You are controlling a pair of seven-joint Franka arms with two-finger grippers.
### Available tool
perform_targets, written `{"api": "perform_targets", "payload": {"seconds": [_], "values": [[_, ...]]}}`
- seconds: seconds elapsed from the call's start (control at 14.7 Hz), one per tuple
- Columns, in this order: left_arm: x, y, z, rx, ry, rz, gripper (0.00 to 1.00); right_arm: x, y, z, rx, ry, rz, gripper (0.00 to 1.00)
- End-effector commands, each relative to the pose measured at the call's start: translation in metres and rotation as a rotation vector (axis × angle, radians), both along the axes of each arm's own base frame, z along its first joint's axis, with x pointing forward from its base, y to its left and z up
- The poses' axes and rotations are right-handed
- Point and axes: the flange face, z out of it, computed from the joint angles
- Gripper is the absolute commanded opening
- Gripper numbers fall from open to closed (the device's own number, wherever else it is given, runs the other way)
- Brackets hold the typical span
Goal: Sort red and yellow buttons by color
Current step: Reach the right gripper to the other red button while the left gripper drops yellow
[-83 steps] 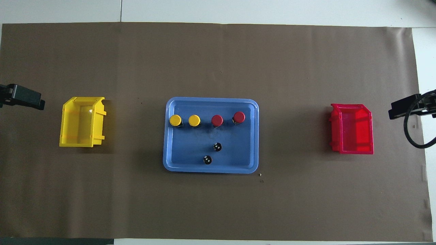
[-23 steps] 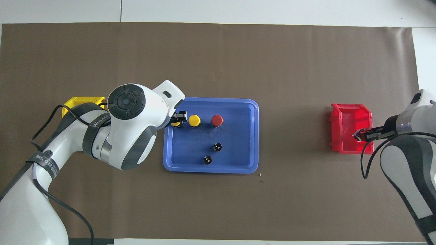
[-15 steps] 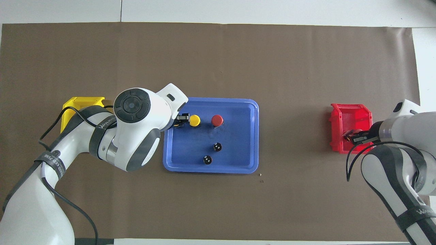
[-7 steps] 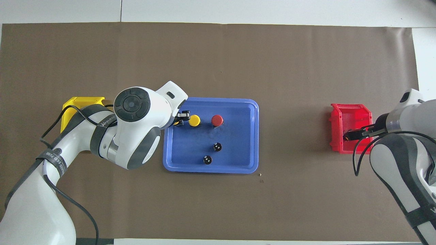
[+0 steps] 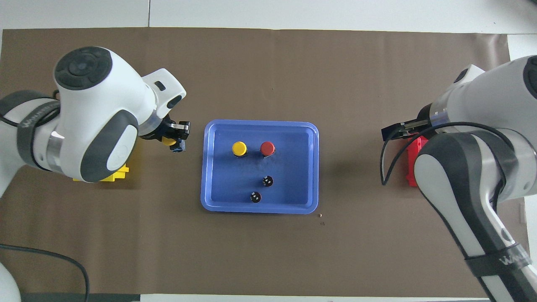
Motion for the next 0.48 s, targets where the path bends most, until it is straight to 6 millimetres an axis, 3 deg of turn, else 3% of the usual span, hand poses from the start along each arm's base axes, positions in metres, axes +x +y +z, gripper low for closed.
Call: {"api": "perform_targets", "payload": {"seconds": [0.0,0.07,0.2,0.27,0.41], "values": [[0.011,0.085,0.013,-0.053,0.028,-0.095,0.01,0.009,0.126,-0.006,0.033,-0.015,-0.123,0.99],[0.015,0.112,0.012,-0.060,0.025,-0.116,0.01,0.006,0.167,-0.009,0.028,-0.013,-0.162,0.99],[0.014,0.151,0.005,-0.068,0.020,-0.149,0.01,-0.002,0.217,-0.039,-0.016,-0.039,-0.162,0.99],[0.010,0.167,-0.004,-0.069,0.012,-0.151,0.02,-0.008,0.231,-0.066,-0.020,-0.046,-0.153,0.99],[-0.008,0.178,-0.029,-0.029,-0.041,-0.154,0.01,-0.017,0.233,-0.096,-0.018,-0.048,-0.141,0.93]]}}
